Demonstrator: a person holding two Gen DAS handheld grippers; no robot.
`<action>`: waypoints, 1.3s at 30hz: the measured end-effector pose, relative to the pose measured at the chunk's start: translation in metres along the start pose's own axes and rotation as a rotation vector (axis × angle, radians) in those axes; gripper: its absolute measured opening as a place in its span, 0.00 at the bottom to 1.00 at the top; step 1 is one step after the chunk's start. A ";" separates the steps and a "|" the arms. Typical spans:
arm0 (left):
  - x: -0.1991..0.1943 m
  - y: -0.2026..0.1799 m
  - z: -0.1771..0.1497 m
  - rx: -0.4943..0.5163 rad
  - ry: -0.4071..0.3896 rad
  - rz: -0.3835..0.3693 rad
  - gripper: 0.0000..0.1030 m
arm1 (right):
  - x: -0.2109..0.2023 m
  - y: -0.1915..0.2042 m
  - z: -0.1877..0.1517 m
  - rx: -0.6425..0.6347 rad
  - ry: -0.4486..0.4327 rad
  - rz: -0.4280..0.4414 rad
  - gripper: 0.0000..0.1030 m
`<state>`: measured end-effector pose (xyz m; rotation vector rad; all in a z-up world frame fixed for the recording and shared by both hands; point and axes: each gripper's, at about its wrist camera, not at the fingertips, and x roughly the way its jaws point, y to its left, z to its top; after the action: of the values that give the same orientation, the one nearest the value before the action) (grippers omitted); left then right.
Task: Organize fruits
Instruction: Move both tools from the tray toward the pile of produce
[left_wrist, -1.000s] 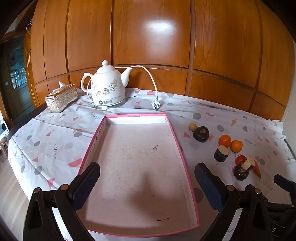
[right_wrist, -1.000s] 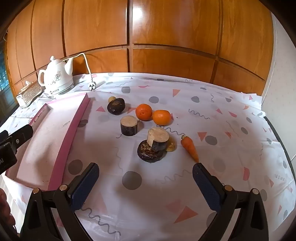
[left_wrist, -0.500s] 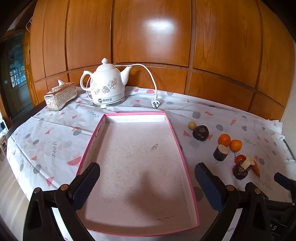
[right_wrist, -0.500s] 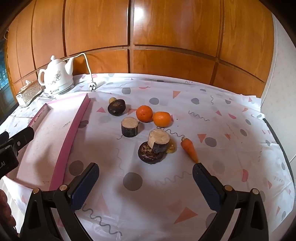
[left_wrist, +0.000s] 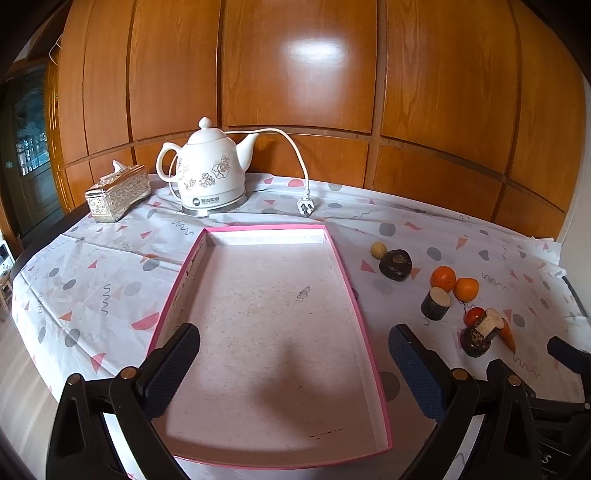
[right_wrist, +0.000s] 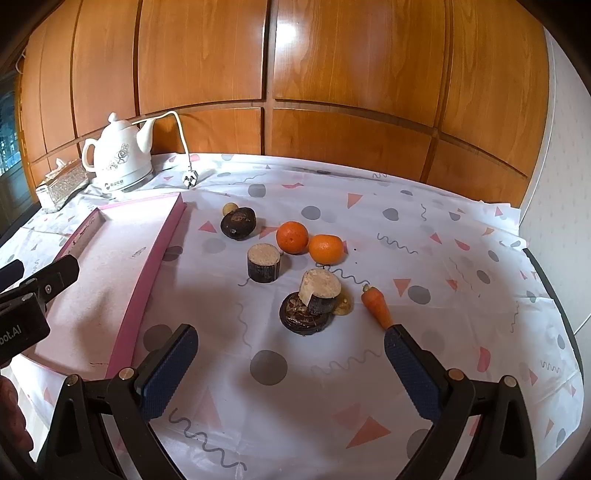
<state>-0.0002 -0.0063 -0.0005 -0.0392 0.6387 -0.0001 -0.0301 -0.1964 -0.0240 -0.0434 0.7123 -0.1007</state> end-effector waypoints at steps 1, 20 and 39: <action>0.000 0.001 0.000 -0.001 0.000 -0.002 1.00 | 0.000 0.000 0.000 -0.001 0.000 -0.001 1.00; -0.001 -0.006 -0.001 0.016 0.014 -0.029 1.00 | 0.000 -0.001 -0.001 -0.007 0.002 0.000 1.00; -0.001 -0.021 -0.002 0.067 0.027 -0.060 1.00 | 0.007 -0.030 -0.004 0.073 0.023 0.035 1.00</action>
<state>-0.0018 -0.0275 -0.0010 0.0065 0.6644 -0.0801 -0.0300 -0.2271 -0.0290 0.0400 0.7312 -0.0935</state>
